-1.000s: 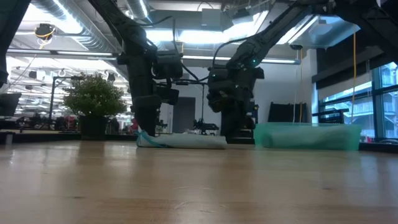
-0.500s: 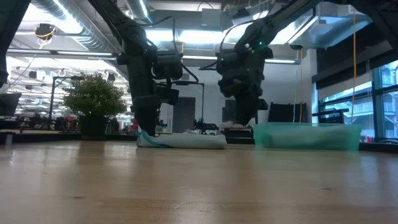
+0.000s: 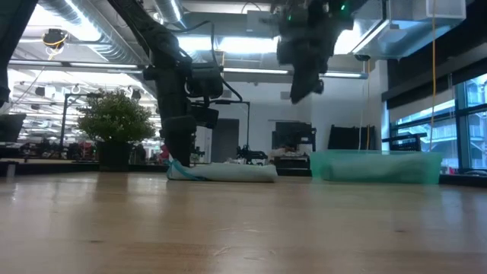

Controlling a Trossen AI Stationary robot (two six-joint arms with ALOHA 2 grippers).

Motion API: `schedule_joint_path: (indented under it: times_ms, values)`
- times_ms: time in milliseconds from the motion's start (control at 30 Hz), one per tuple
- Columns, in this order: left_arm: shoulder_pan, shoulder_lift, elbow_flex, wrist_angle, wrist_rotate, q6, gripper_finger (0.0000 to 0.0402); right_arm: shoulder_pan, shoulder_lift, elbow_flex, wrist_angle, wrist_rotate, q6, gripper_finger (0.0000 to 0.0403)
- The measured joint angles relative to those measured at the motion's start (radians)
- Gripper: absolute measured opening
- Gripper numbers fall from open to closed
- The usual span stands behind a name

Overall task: Roll microfiber towels into tight, uniform cylinder then place into a basket
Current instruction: Roll the blue microfiber towel

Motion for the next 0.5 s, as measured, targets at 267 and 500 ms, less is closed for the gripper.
schedule_joint_path:
  times_ms: [267,500]
  values:
    - [0.000,0.000,0.000,-0.002,0.004,0.016,0.0002,0.070,-0.072,0.000,0.066,-0.002,-0.110,0.0097]
    - [0.000,0.000,0.000,-0.003,0.008,0.016,0.0002,0.129,-0.070,0.000,0.102,-0.003,-0.253,0.0097]
